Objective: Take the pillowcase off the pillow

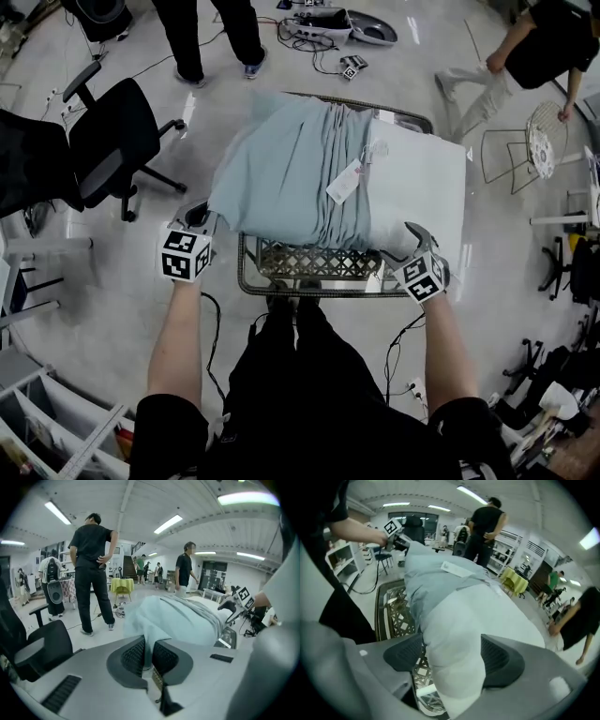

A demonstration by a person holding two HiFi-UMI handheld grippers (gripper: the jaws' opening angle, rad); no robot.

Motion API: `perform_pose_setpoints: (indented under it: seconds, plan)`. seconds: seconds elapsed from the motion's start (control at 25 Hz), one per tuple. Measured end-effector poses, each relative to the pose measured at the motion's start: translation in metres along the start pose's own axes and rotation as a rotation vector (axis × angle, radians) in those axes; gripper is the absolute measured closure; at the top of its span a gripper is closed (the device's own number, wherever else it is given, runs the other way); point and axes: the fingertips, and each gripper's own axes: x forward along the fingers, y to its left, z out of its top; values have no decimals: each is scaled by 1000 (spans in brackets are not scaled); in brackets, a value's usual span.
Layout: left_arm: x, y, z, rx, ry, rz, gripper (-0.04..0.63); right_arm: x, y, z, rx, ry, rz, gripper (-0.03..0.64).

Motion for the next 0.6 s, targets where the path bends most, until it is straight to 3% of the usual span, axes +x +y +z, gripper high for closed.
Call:
perform_pose_setpoints:
  seconds: [0.28,0.4,0.6]
  plan:
    - [22,-46,-4,-11,-30,-65,584,78,15,-11,-287,183,3,113]
    - [24,-51,-5,-58,-53,-94,544,101,19,-32,-455,246,-14,9]
    - [38,-59,-12,-96,-41,-140,499,103,17,-31,-475,235,10,10]
